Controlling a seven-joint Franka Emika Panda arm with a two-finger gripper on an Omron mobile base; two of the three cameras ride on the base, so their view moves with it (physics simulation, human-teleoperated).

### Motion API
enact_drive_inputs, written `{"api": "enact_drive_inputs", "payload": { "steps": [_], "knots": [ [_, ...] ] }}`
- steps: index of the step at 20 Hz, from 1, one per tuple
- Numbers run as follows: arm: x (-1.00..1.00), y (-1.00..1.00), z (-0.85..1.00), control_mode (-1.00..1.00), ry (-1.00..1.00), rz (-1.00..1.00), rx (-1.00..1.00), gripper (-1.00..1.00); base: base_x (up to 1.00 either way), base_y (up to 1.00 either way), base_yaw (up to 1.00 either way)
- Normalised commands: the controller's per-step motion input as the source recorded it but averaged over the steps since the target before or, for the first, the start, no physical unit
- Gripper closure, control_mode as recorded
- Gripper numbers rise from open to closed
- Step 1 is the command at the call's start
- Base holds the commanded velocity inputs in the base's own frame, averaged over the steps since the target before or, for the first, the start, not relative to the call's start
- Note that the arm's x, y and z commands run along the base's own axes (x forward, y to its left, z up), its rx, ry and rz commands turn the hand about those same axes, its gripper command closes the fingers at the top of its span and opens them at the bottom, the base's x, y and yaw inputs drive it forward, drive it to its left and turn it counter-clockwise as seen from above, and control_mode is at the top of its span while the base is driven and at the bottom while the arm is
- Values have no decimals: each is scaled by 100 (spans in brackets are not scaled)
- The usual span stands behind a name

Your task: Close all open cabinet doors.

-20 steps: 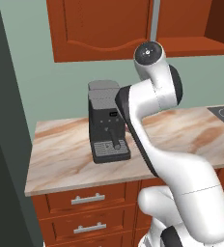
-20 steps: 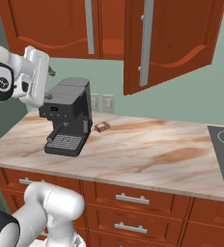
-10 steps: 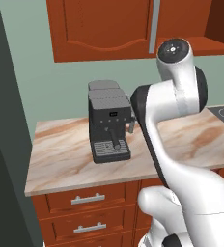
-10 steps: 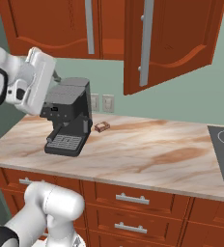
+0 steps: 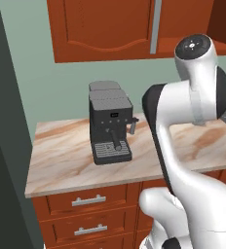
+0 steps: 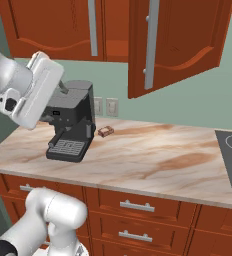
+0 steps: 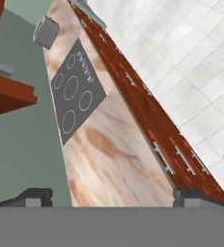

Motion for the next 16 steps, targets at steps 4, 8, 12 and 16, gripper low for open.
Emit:
{"api": "enact_drive_inputs", "payload": {
  "steps": [4,8,12,16],
  "knots": [
    [-66,-14,4,-100,-8,-18,7,-100,0,0,0],
    [-62,-21,0,-100,-10,-6,8,-100,0,0,0],
    [-62,-28,0,-100,-17,5,3,-100,0,0,0],
    [-62,-30,6,-100,-22,8,1,-100,0,0,0]
  ]
}}
